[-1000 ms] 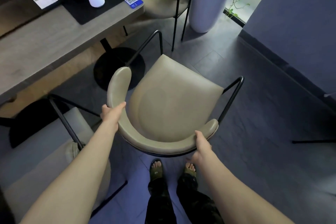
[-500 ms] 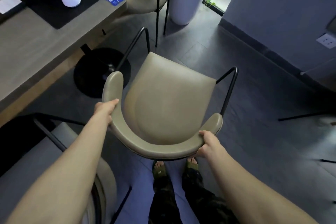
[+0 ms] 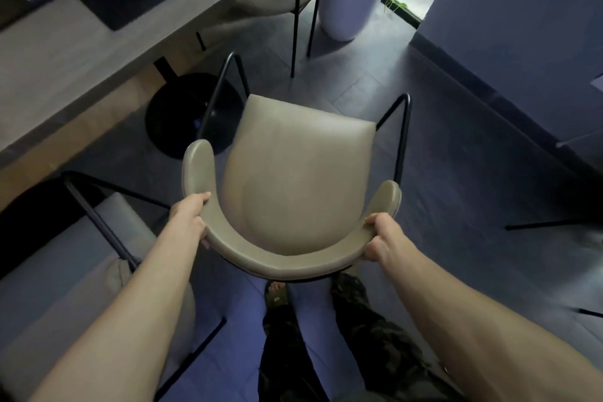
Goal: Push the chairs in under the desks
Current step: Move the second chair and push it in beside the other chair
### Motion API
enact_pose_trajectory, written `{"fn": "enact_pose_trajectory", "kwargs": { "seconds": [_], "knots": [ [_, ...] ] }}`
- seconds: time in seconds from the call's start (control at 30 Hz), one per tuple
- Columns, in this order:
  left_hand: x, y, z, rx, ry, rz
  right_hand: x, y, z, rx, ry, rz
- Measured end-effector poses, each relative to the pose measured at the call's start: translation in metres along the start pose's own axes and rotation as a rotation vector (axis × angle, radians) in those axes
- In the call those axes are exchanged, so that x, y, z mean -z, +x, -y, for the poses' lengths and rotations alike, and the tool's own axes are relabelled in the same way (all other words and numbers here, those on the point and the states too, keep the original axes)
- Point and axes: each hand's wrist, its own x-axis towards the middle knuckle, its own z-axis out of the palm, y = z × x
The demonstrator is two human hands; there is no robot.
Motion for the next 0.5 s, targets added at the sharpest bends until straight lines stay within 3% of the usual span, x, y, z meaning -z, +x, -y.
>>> {"fn": "enact_pose_trajectory", "kwargs": {
  "seconds": [0.23,0.5],
  "knots": [
    [-0.002,0.025,0.081,0.074,-0.319,-0.076,0.003,0.017,0.054,0.149,-0.168,0.125],
    [-0.033,-0.056,0.123,0.119,-0.605,-0.155,-0.031,-0.004,0.107,0.333,-0.482,0.225]
  ]
}}
